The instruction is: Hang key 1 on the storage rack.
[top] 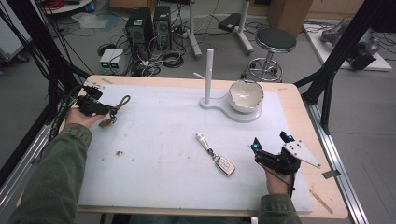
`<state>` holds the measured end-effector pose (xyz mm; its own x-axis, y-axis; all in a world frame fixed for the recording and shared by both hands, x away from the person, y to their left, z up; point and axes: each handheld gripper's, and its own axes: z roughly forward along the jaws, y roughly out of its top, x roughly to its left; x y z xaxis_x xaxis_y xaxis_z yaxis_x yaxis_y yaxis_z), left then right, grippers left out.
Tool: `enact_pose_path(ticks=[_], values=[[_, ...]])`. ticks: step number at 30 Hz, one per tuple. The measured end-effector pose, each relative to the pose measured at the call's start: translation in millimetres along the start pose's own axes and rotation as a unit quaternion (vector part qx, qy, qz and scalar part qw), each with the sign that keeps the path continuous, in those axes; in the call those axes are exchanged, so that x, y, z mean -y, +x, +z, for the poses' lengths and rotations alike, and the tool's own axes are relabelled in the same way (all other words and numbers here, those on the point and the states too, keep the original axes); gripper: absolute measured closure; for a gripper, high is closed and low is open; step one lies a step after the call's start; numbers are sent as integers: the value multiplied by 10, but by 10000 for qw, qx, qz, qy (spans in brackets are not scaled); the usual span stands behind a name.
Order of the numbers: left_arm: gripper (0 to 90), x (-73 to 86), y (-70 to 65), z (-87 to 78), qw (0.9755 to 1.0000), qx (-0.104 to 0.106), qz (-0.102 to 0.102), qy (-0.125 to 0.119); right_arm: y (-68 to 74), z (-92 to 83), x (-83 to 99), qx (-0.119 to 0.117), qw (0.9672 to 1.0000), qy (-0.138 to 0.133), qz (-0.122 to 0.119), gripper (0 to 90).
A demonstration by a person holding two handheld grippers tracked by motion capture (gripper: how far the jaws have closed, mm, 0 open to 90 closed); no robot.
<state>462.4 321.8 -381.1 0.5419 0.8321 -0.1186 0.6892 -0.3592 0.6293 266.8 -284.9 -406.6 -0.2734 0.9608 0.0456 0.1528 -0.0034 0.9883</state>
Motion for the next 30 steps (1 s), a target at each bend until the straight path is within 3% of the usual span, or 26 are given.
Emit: enact_pose_path(ticks=[16, 25, 30], values=[[729, -80, -140, -211, 9988, 399, -216, -197, -16, -15, -6, -1, 10000, -27, 92, 5], [726, -172, -321, -327, 9988, 425, 12, -242, -23, -11, -6, -47, 9999, -44, 121, 5], [726, -199, -378, -378, 9971, 619, -75, -436, -28, -11, -7, -58, 9999, -50, 134, 5]])
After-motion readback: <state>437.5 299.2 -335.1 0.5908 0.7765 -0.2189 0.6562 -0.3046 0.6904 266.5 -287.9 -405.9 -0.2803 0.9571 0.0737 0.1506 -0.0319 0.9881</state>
